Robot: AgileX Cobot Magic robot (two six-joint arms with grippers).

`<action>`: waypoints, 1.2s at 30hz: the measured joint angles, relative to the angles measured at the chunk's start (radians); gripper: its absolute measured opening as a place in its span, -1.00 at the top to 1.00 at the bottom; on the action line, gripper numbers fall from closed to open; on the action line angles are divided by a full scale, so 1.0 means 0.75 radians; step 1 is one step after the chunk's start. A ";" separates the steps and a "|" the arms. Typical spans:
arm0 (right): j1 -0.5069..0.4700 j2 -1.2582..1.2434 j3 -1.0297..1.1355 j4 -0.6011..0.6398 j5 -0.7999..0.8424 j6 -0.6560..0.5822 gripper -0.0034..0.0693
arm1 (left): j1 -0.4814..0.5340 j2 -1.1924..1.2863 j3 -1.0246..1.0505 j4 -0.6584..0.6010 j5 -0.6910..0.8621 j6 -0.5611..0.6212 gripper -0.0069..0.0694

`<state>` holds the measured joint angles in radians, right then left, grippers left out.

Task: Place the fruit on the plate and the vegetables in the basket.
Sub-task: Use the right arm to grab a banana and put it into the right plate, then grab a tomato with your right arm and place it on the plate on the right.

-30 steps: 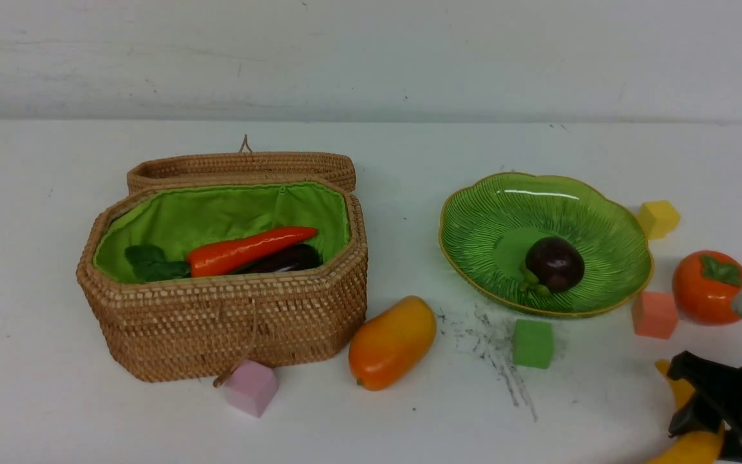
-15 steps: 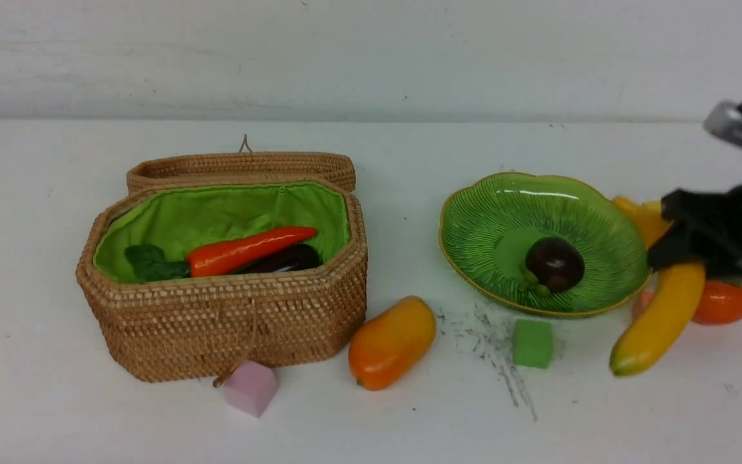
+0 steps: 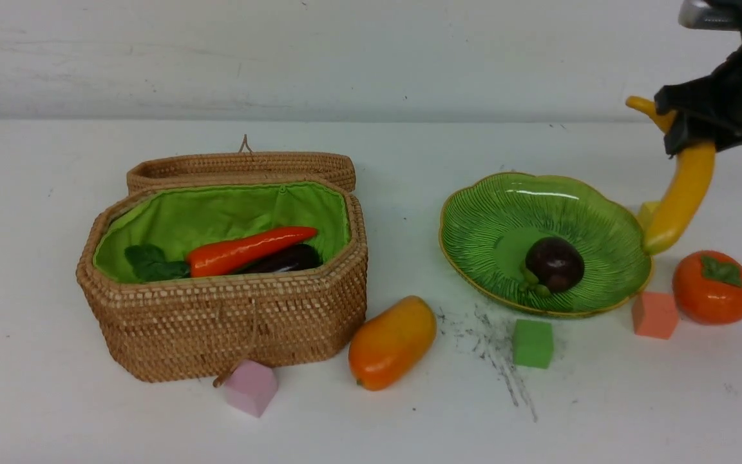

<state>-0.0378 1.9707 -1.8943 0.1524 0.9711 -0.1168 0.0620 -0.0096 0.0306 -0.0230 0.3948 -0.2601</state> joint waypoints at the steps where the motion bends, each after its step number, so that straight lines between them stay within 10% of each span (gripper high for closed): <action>1: 0.010 0.065 -0.039 0.000 -0.022 -0.025 -0.03 | 0.000 0.000 0.000 0.000 0.000 0.000 0.47; 17: 0.165 0.350 -0.071 -0.152 -0.161 -0.017 -0.09 | 0.000 0.000 0.000 0.000 0.000 0.000 0.43; 27: 0.152 0.290 -0.073 -0.187 -0.038 0.100 -0.86 | 0.000 0.000 0.000 0.000 0.000 0.000 0.42; 36: -0.054 0.144 -0.074 0.036 0.133 0.093 -0.73 | 0.000 0.000 0.000 0.000 0.000 0.000 0.42</action>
<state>-0.0781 2.0786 -1.9496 0.1796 1.0710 -0.0470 0.0620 -0.0096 0.0306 -0.0230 0.3948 -0.2601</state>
